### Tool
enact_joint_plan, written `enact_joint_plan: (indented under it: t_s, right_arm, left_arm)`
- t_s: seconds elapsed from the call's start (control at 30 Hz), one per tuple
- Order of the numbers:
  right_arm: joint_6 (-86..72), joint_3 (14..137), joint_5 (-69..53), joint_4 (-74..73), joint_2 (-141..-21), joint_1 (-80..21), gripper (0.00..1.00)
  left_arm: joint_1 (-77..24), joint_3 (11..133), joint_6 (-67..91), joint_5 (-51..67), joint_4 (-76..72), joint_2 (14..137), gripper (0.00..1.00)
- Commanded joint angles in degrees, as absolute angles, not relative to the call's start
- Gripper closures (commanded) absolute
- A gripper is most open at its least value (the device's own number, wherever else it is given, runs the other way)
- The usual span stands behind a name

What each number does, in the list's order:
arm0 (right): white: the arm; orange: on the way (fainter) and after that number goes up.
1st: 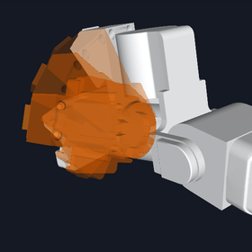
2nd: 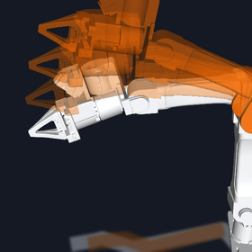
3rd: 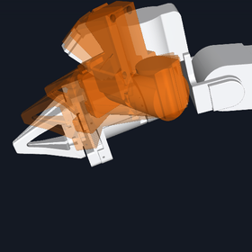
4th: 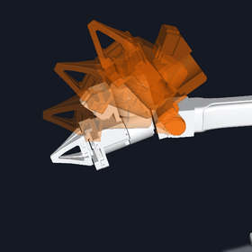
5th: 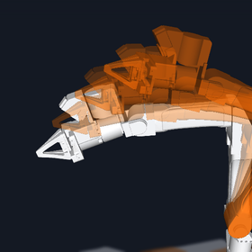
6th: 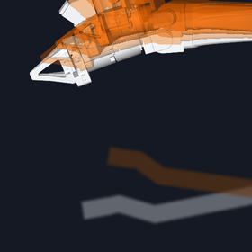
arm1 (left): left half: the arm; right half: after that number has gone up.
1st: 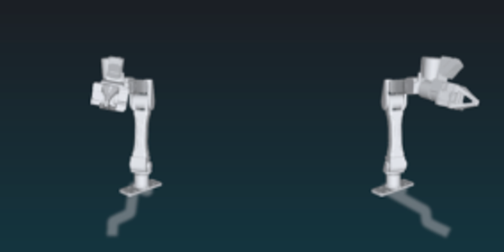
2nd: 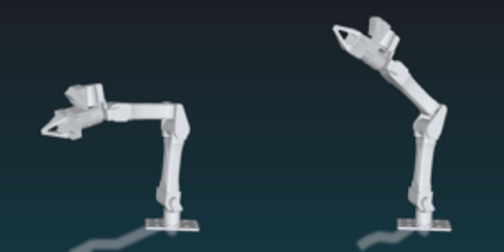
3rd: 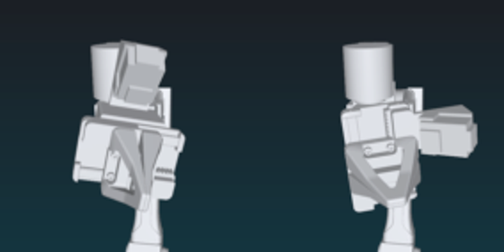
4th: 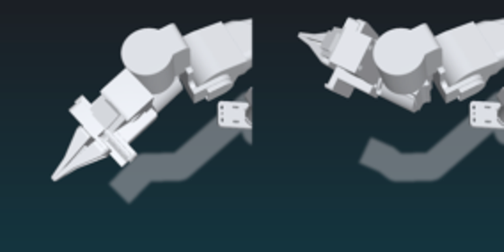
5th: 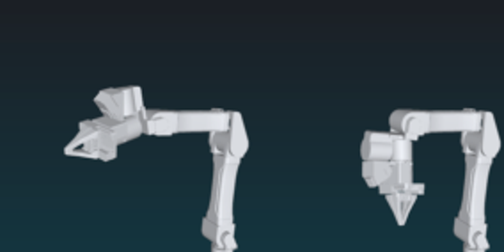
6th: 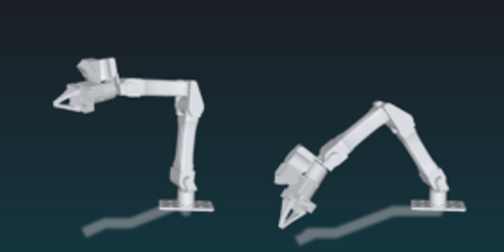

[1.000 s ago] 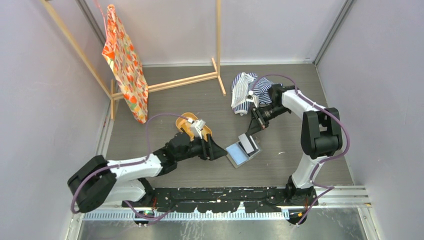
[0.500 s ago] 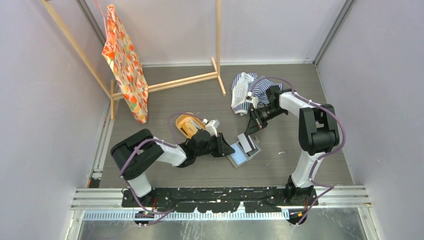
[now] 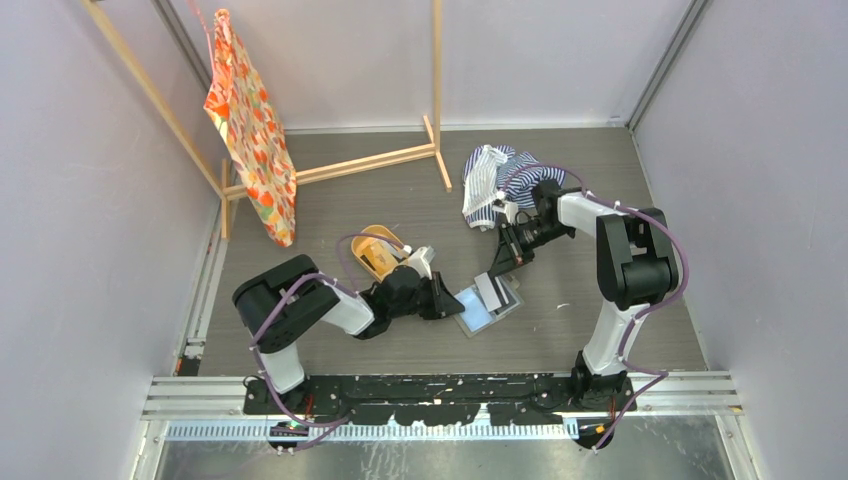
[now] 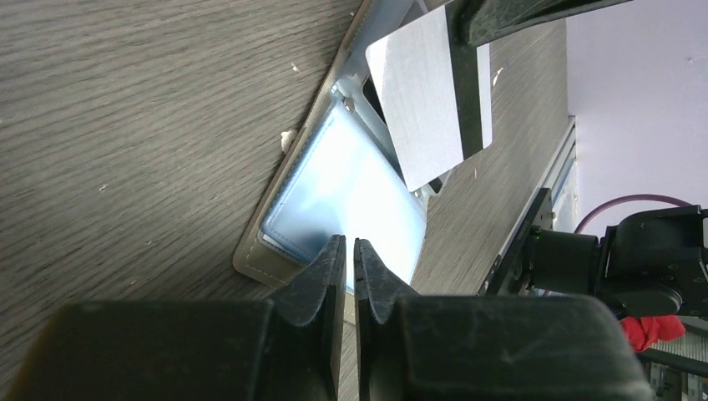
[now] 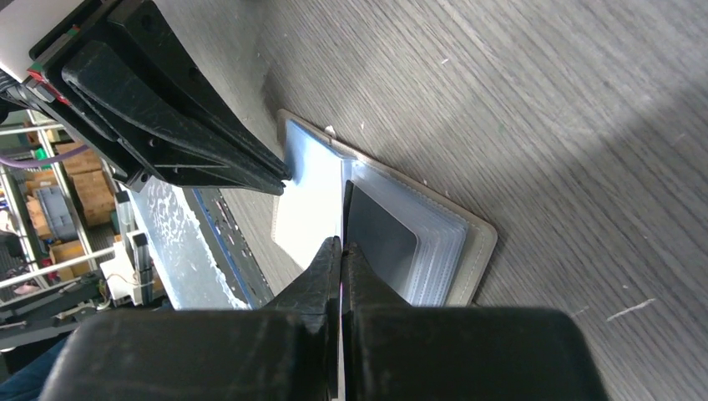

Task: Put the credit cards into the card holder
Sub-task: Insert the credit card into the card holder.

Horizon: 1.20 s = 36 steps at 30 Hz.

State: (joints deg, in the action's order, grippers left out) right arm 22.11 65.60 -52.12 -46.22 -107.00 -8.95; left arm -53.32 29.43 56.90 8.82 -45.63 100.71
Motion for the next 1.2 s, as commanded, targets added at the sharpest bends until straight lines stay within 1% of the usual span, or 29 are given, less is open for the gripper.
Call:
enact_joint_plan:
  t_s: [0.0,0.27,0.53,1.03,1.17]
  right_arm:
    - [20.6,64.7,-53.5,-43.9,-105.9,-9.2,0.99]
    - [19.3,63.8,-54.9,-43.5,-105.5,-9.1,0.99]
    - [16.8,64.0,-55.7,-42.6,-105.6,-9.1,0.99]
    - [9.3,63.0,-50.6,-37.4,-105.6,-9.2,0.99]
    - [9.1,63.2,-49.3,-37.5,-105.6,-10.0,0.99]
  left_arm:
    - [-53.6,28.2,57.5,7.3,-49.4,102.0,0.90]
    - [-53.6,27.5,57.8,6.9,-50.0,102.5,0.92]
    - [-53.6,26.5,57.5,6.5,-50.0,100.9,0.92]
    - [-53.6,27.5,57.8,8.3,-48.8,98.5,0.78]
    - [-53.4,28.3,57.9,8.7,-45.6,96.7,0.71]
